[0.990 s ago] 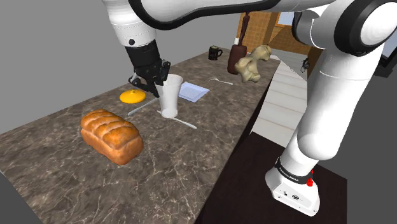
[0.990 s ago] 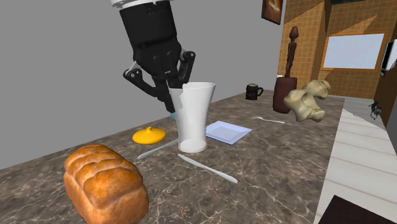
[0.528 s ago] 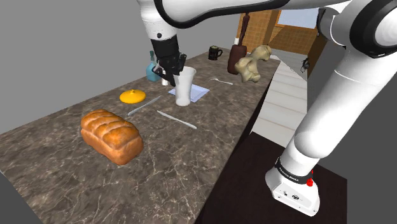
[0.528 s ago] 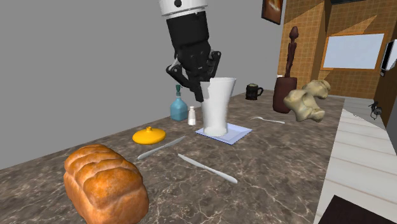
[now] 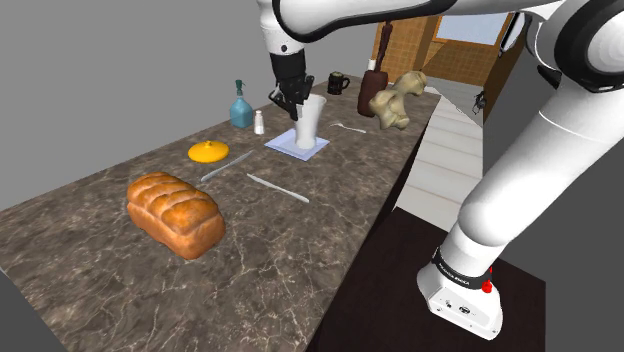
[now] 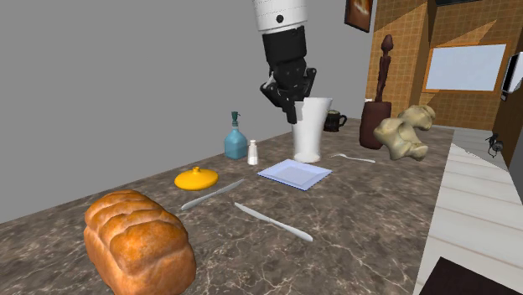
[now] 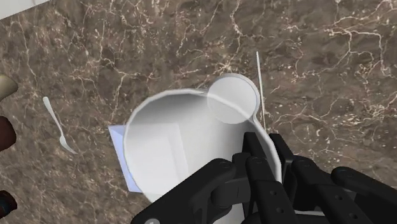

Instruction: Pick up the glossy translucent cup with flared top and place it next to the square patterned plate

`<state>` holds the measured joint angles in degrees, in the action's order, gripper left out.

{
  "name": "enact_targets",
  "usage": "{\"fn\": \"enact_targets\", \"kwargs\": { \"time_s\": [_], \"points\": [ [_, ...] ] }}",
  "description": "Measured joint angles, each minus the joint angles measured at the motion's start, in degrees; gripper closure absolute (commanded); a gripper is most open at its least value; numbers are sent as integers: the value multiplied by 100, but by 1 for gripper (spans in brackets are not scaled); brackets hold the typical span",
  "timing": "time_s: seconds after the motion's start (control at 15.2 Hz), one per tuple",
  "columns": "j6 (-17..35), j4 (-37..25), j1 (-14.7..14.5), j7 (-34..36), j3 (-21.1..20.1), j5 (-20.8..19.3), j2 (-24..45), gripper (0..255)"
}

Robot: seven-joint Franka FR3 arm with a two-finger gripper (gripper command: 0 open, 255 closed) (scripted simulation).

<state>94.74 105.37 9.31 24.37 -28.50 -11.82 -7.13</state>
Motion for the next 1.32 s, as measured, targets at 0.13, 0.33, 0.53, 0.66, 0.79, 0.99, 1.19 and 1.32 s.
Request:
{"fn": "enact_targets", "kwargs": {
  "time_s": [0.13,0.33,0.53,0.66,0.79,0.99,1.19,1.32],
  "points": [
    [95,44,131,-286,174,-33,-18,255],
    [247,172,304,-683,419,-51,-99,255],
    [405,166,494,-1075,662,-125,-30,255],
    [455,97,608,-1314,803,-170,34,255],
    [515,52,721,-1551,942,-204,80,255],
    [617,-78,889,-1883,1138,-269,231,255],
    [731,-268,1089,-2274,1361,-335,438,255],
    [804,-338,1205,-2502,1487,-353,522,255]
  ]
}}
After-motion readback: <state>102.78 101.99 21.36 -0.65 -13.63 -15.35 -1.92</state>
